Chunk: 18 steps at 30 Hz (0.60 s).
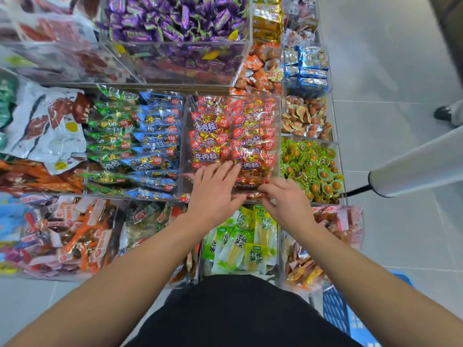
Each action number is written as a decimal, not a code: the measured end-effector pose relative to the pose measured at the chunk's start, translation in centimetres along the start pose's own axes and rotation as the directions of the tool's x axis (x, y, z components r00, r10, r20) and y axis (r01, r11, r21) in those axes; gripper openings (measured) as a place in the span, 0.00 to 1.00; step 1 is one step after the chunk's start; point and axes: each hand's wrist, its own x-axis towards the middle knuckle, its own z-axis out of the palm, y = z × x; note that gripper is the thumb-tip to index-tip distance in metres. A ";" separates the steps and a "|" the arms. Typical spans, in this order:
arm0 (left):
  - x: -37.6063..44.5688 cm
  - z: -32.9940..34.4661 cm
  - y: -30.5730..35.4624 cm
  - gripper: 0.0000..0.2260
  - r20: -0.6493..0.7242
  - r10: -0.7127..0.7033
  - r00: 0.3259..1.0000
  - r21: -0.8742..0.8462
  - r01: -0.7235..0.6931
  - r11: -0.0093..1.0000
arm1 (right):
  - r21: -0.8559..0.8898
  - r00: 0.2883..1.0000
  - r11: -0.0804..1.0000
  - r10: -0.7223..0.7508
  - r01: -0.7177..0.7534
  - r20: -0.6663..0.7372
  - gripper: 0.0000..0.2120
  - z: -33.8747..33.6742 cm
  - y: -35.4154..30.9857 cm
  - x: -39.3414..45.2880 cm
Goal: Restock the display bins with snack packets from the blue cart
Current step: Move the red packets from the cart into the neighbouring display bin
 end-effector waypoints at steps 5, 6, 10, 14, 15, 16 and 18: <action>-0.9 -1.0 -0.9 0.32 -0.051 -0.041 0.998 -0.041 0.039 0.998 | -0.083 0.995 0.994 0.065 -0.071 -0.073 0.10 1.8 -0.5 1.7; -1.1 -1.2 -1.1 0.32 -0.042 -0.047 0.998 -0.048 0.045 0.998 | -0.122 0.995 0.988 0.093 -0.098 -0.041 0.09 2.1 -0.6 1.9; -1.3 -1.3 -1.3 0.33 -0.028 -0.048 0.998 -0.059 0.047 0.997 | -0.186 0.988 0.974 0.140 -0.126 0.063 0.09 2.4 -0.7 2.4; -1.1 -1.3 -1.4 0.32 -0.036 -0.054 0.998 -0.060 0.051 0.997 | 0.007 0.986 0.996 0.092 -0.094 0.136 0.13 0.7 -0.2 1.8; -1.0 -1.3 -1.4 0.32 -0.037 -0.056 0.998 -0.076 0.053 0.996 | 0.090 0.988 0.991 0.091 -0.102 0.125 0.12 0.0 -0.1 1.6; -0.9 -1.5 -1.3 0.33 -0.042 -0.058 0.997 -0.105 0.053 0.993 | 0.158 0.992 0.981 0.098 -0.110 0.084 0.09 -0.8 0.1 1.6; -0.5 -1.8 -1.1 0.33 -0.062 -0.064 0.996 -0.171 0.053 0.984 | 0.220 0.990 0.967 0.138 -0.129 -0.025 0.06 -2.1 0.6 2.6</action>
